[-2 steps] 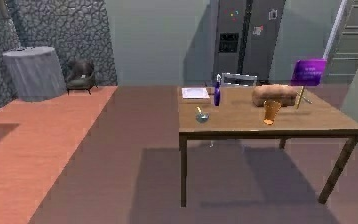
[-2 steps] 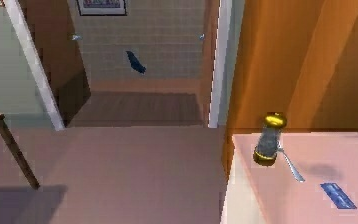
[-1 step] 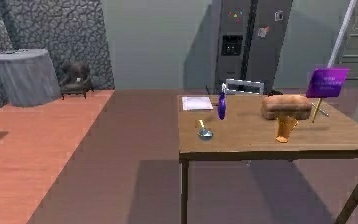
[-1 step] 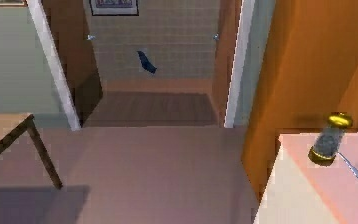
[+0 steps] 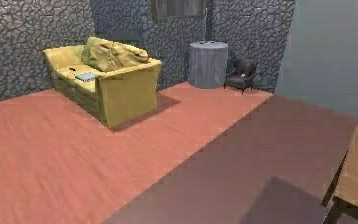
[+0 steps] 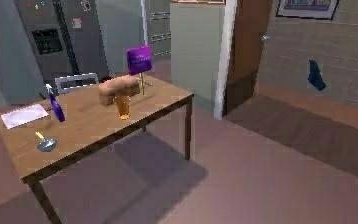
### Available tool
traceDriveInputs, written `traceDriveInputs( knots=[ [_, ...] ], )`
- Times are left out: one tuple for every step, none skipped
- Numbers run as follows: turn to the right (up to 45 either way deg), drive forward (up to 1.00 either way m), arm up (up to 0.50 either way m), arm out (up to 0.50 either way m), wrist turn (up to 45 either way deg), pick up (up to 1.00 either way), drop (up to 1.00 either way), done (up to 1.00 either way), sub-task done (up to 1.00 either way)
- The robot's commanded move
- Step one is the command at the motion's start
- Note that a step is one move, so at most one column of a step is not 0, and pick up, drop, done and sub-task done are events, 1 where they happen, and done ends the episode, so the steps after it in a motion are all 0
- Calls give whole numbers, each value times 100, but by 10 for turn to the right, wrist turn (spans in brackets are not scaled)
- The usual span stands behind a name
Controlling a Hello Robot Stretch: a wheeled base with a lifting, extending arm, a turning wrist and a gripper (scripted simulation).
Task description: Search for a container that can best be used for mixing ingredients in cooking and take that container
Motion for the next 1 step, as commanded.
traceDriveInputs(
  knots=[
    [-420,0,0,0,0,0,0,0,0]
  ],
)
